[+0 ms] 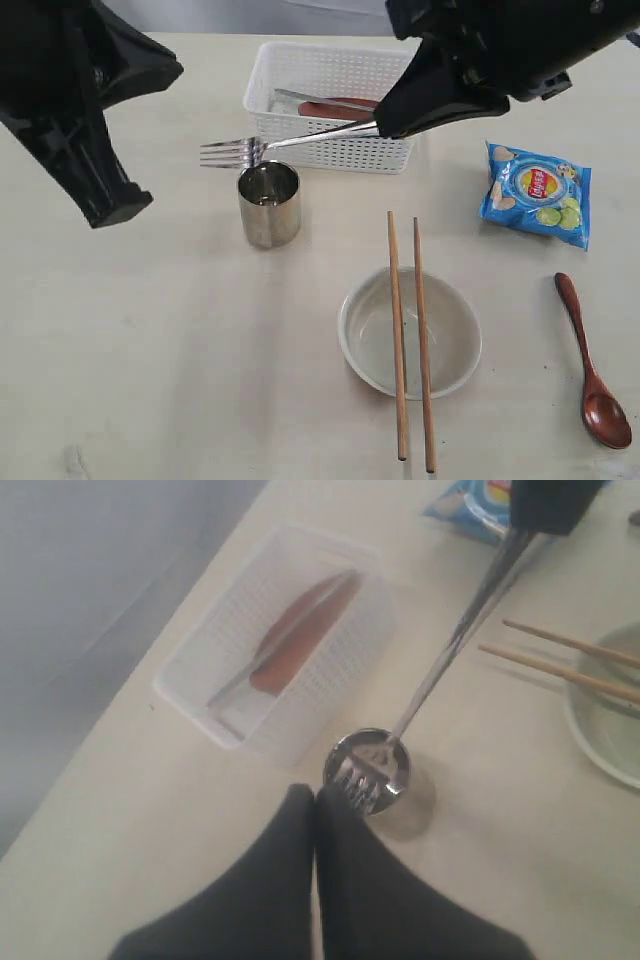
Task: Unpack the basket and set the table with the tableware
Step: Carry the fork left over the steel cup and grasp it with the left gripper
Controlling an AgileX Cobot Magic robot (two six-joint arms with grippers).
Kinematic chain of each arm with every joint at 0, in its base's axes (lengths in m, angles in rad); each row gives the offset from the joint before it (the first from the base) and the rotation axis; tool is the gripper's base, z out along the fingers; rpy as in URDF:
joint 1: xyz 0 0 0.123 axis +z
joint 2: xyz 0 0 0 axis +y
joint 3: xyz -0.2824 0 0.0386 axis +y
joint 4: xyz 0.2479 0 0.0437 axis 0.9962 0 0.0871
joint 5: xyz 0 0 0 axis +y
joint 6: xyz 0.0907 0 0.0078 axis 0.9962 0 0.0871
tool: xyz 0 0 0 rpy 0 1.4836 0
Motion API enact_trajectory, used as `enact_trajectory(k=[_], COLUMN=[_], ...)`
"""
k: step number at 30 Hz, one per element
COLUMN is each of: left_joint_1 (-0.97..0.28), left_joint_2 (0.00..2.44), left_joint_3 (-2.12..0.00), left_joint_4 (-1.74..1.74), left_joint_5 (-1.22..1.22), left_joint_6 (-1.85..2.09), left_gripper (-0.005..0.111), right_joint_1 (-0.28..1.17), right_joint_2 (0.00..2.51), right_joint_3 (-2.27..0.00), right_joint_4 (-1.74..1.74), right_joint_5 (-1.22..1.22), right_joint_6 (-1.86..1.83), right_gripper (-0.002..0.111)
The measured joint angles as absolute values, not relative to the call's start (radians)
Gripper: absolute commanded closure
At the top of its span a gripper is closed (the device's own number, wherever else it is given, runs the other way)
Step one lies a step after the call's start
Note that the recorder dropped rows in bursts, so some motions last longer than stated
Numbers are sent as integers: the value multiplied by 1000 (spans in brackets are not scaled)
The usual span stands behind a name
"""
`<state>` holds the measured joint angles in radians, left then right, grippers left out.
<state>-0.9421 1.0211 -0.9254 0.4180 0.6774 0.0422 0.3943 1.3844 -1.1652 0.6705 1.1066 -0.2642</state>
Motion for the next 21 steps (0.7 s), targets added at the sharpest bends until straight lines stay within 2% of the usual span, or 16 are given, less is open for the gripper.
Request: enact_trajectory(k=[7,9,16,21], left_joint_1=[-942,-942,-942,-942], left_joint_2=[1051,1053,1053,1053], left_joint_3=[-925,-925,-889,-816], left_joint_4=[347,317,103,57], left_joint_5=[689,703,717,664], left_joint_6=[197,268,597,703], left_gripper=[103,96,60,53], right_joint_1=[474,485,490,490], right_joint_2=[1424,1437,1460,1460], right_joint_3=[-1165,-1165,-1165,-1165], right_joint_4=[673,673,679,693], right_joint_5=[1109,1109,1101,1105], right_joint_6=[-270,-270,-285,-297], right_gripper=[109,109,109,109])
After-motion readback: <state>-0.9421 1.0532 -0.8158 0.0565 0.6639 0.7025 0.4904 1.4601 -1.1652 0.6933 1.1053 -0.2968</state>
